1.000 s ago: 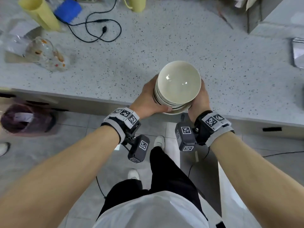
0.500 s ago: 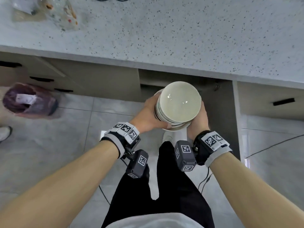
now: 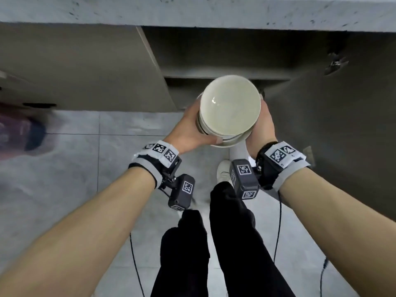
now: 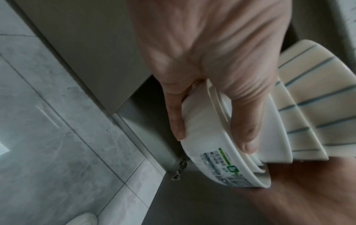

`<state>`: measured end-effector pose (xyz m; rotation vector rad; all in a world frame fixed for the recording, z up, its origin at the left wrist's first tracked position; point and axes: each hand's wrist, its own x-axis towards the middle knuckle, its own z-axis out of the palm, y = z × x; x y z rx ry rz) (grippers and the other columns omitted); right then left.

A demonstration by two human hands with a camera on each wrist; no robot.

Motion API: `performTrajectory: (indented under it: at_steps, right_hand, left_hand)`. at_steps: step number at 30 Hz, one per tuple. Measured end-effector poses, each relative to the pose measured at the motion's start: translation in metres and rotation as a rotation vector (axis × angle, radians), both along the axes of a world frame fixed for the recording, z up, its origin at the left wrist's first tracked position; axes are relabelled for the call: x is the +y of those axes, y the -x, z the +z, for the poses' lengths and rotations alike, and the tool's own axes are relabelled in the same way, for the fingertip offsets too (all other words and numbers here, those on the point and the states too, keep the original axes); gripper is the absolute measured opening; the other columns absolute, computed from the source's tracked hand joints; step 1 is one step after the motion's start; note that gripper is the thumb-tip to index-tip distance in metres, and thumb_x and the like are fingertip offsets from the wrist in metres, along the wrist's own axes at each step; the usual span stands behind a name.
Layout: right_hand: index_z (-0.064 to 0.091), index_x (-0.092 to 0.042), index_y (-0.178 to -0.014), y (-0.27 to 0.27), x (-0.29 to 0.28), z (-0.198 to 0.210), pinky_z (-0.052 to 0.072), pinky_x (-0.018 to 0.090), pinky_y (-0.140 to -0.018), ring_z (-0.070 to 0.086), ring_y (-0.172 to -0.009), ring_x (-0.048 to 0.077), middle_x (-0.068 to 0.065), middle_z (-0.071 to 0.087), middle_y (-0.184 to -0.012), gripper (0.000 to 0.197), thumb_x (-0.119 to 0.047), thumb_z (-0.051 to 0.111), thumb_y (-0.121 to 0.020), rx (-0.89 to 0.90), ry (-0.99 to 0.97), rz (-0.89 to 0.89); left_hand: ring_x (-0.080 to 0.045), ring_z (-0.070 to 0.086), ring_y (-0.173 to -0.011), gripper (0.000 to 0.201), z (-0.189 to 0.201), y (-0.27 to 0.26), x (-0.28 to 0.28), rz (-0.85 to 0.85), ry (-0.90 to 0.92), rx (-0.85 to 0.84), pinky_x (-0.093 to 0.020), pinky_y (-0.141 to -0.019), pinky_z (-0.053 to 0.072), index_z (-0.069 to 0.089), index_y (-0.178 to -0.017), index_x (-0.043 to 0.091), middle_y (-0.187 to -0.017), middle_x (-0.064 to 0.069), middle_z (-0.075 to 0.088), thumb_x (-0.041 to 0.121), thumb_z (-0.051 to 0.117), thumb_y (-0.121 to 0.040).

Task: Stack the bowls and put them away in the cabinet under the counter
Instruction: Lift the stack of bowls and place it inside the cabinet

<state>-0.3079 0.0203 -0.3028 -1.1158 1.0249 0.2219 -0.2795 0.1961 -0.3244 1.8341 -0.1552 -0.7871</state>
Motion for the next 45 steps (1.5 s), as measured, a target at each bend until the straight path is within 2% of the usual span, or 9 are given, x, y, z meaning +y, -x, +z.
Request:
performTrajectory:
  at_steps: [7, 10, 17, 22, 27, 33, 38, 41, 45]
  right_hand:
    - [0.071, -0.027, -0.106, -0.066, -0.031, -0.073, 0.048, 0.047, -0.105, 0.066, -0.111, 0.025, 0.0, 0.074, -0.113, 0.043, -0.059, 0.05, -0.086, -0.162, 0.001, -0.016]
    - [0.067, -0.023, -0.118, -0.1, -0.046, -0.09, 0.049, 0.046, -0.103, 0.065, -0.114, 0.026, 0.004, 0.072, -0.12, 0.056, -0.062, 0.047, -0.082, -0.192, 0.031, -0.013]
    - [0.065, -0.018, -0.086, -0.156, -0.072, -0.104, 0.048, 0.047, -0.105, 0.065, -0.107, 0.029, 0.009, 0.07, -0.108, 0.026, -0.031, 0.044, -0.093, -0.182, 0.188, -0.009]
    - [0.072, -0.017, -0.107, -0.178, -0.08, -0.114, 0.056, 0.053, -0.091, 0.071, -0.101, 0.029, 0.007, 0.075, -0.107, 0.046, -0.049, 0.041, -0.097, -0.226, 0.16, 0.057]
    - [0.073, -0.018, -0.088, -0.204, -0.094, -0.123, 0.053, 0.047, -0.099, 0.07, -0.102, 0.026, 0.003, 0.077, -0.103, 0.043, -0.051, 0.046, -0.09, -0.266, 0.264, 0.05]
    - [0.073, -0.023, -0.111, -0.238, -0.126, -0.174, 0.044, 0.045, -0.108, 0.065, -0.114, 0.018, -0.007, 0.073, -0.117, 0.063, -0.069, 0.049, -0.074, -0.385, 0.274, 0.132]
    - [0.067, -0.023, -0.084, -0.222, -0.109, -0.141, 0.047, 0.035, -0.099, 0.065, -0.101, 0.018, 0.001, 0.071, -0.103, 0.037, -0.049, 0.043, -0.096, -0.253, 0.372, 0.148]
    - [0.065, -0.024, -0.117, -0.206, -0.104, -0.129, 0.042, 0.043, -0.11, 0.057, -0.121, 0.02, 0.007, 0.06, -0.136, 0.051, -0.059, 0.044, -0.088, -0.229, 0.35, 0.159]
    - [0.027, -0.002, -0.151, -0.176, -0.095, -0.113, 0.034, 0.04, -0.115, 0.043, -0.138, 0.031, 0.019, 0.038, -0.153, 0.048, -0.02, 0.031, -0.107, -0.182, 0.371, 0.162]
  left_hand:
    - [-0.01, 0.044, -0.129, 0.103, -0.062, -0.073, -0.032, -0.022, -0.011, -0.122, -0.003, -0.092, 0.043, 0.032, -0.148, 0.02, -0.14, 0.006, 0.047, 0.011, 0.09, -0.064]
    - [-0.014, 0.048, -0.128, 0.106, -0.071, -0.1, -0.045, -0.012, -0.03, -0.111, -0.025, -0.085, 0.058, 0.028, -0.15, 0.026, -0.143, 0.005, 0.045, 0.022, 0.09, -0.063]
    - [-0.015, 0.067, -0.102, 0.089, -0.081, -0.148, -0.07, 0.067, -0.062, -0.075, -0.037, -0.077, 0.062, 0.042, -0.138, 0.017, -0.11, 0.012, 0.061, 0.019, 0.091, -0.064]
    - [-0.015, 0.069, -0.101, 0.096, -0.089, -0.168, -0.079, 0.073, -0.028, -0.069, -0.038, -0.072, 0.063, 0.036, -0.145, 0.024, -0.121, 0.005, 0.064, 0.022, 0.09, -0.066]
    - [-0.018, 0.067, -0.109, 0.096, -0.094, -0.184, -0.088, 0.102, 0.034, -0.086, -0.045, -0.081, 0.061, 0.037, -0.144, 0.023, -0.128, 0.002, 0.062, 0.02, 0.091, -0.065]
    - [-0.015, 0.064, -0.11, 0.098, -0.101, -0.19, -0.092, 0.166, 0.078, -0.108, -0.043, -0.076, 0.062, 0.03, -0.149, 0.028, -0.13, 0.009, 0.056, 0.016, 0.088, -0.071]
    - [-0.017, 0.056, -0.12, 0.104, -0.099, -0.187, -0.094, 0.198, 0.072, -0.069, -0.039, -0.082, 0.061, 0.016, -0.155, 0.031, -0.147, 0.005, 0.045, 0.016, 0.084, -0.077]
    - [-0.02, 0.053, -0.126, 0.105, -0.097, -0.186, -0.093, 0.186, 0.041, -0.044, -0.04, -0.089, 0.058, 0.01, -0.156, 0.031, -0.148, 0.006, 0.04, 0.018, 0.081, -0.081]
    - [-0.022, 0.058, -0.124, 0.113, -0.086, -0.179, -0.082, 0.119, -0.177, -0.101, -0.031, -0.104, 0.046, 0.0, -0.155, 0.037, -0.147, 0.008, 0.044, 0.05, 0.079, -0.075]
